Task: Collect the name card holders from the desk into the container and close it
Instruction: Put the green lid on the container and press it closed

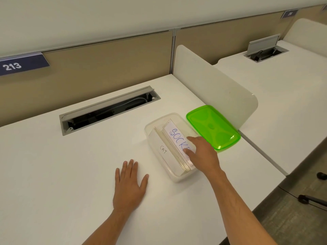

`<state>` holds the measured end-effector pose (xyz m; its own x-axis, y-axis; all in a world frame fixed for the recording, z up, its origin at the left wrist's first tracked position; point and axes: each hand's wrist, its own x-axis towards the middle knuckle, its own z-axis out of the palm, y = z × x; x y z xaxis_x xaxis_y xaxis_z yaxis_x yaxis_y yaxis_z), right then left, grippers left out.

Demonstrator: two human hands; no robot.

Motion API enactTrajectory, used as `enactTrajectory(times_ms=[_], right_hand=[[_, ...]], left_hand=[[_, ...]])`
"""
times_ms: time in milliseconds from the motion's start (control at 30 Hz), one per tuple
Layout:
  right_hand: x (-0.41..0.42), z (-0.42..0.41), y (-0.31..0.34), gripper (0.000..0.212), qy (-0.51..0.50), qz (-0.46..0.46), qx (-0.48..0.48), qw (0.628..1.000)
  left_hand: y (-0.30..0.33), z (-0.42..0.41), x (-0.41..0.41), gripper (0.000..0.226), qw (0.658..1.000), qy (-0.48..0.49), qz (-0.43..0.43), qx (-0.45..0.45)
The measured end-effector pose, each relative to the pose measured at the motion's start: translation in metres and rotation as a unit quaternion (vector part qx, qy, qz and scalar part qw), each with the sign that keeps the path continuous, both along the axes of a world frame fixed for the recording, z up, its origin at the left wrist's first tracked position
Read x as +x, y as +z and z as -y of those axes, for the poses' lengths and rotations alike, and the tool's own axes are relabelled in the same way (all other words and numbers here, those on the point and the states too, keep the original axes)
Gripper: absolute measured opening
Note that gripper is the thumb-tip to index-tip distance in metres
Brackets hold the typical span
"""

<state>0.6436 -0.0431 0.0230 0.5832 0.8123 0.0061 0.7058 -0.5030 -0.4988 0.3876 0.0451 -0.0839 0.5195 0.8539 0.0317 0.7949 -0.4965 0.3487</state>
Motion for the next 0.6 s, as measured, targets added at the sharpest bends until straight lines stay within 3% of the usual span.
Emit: enactTrajectory(times_ms=[100, 233, 300, 400, 600], right_hand=[[0.002, 0.004, 0.004, 0.029, -0.071, -0.021, 0.229, 0.970], [0.022, 0.010, 0.004, 0.020, -0.214, -0.077, 0.328, 0.917], [0.037, 0.015, -0.004, 0.020, -0.267, -0.102, 0.306, 0.908], [0.054, 0.023, -0.025, 0.028, -0.292, -0.086, 0.205, 0.930], [0.060, 0.027, -0.052, 0.047, -0.197, -0.017, -0.008, 0.980]], left_hand=[[0.000, 0.000, 0.000, 0.077, 1.000, 0.000, -0.001, -0.001], [0.000, 0.000, 0.000, 0.077, 1.000, 0.000, -0.001, -0.002], [0.000, 0.000, 0.000, 0.077, 1.000, 0.001, -0.003, -0.001], [0.001, 0.001, 0.001, 0.077, 1.000, 0.002, -0.001, -0.004], [0.004, 0.001, 0.001, 0.077, 1.000, 0.001, -0.002, -0.005]])
